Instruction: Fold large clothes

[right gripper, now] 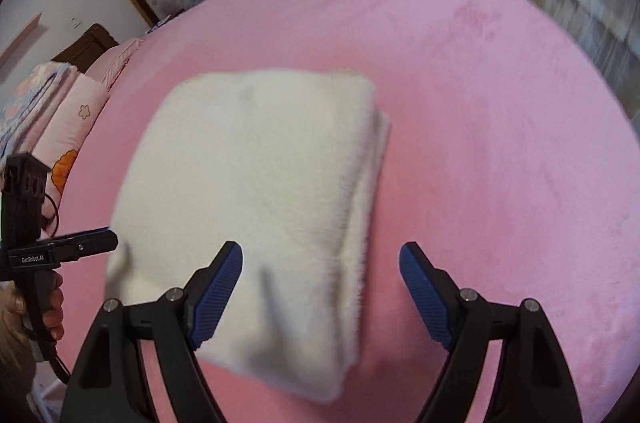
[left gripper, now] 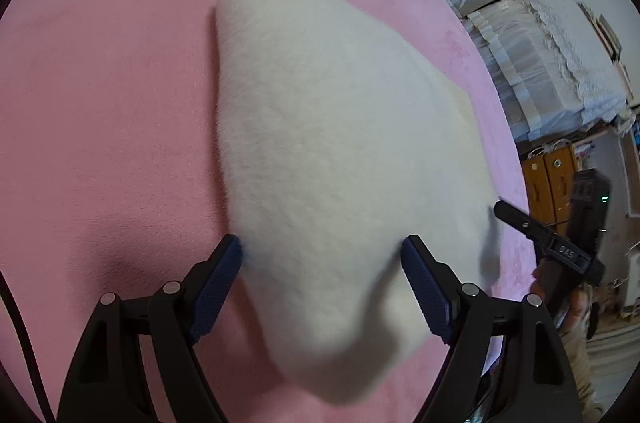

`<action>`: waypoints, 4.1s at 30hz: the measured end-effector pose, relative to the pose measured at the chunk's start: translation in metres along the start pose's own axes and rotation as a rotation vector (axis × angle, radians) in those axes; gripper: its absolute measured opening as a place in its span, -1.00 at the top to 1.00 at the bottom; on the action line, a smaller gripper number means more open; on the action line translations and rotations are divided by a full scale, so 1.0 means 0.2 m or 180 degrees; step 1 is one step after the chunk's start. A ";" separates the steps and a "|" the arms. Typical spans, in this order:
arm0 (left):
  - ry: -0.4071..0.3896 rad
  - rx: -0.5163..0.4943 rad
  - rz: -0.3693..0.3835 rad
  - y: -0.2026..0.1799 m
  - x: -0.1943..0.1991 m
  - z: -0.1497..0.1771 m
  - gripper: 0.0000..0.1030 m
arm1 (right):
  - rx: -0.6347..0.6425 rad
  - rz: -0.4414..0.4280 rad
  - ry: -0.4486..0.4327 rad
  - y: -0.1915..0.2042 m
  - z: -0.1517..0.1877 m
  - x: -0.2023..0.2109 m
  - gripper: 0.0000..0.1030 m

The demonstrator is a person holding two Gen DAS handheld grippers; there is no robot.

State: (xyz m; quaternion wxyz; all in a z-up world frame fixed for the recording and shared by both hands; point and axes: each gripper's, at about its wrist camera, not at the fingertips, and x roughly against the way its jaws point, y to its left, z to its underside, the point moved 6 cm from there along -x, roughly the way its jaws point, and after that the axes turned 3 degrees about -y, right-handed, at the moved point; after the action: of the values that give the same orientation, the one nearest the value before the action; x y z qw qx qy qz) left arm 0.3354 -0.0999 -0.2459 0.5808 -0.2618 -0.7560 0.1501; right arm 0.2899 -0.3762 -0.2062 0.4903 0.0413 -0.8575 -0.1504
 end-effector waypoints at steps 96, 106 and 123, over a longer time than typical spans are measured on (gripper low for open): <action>-0.1052 0.0022 -0.1281 1.75 0.99 -0.91 -0.91 | 0.0842 -0.0521 -0.0025 1.68 -0.64 -1.18 -0.41; -0.1275 0.0289 -0.1628 1.80 1.31 -0.72 -0.90 | 0.0960 0.0232 -0.0216 1.63 -0.60 -0.94 -0.41; -0.1534 0.0278 -0.2110 1.10 1.63 -0.26 -0.90 | 0.0708 0.0215 -0.0326 1.54 -0.39 -0.34 -0.41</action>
State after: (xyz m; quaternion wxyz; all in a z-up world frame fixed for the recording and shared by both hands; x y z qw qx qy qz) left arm 0.3715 0.2621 -0.0874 0.4146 0.0634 -0.9067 0.0437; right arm 0.4155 -0.0848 -0.1321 0.4429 0.0588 -0.8937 -0.0397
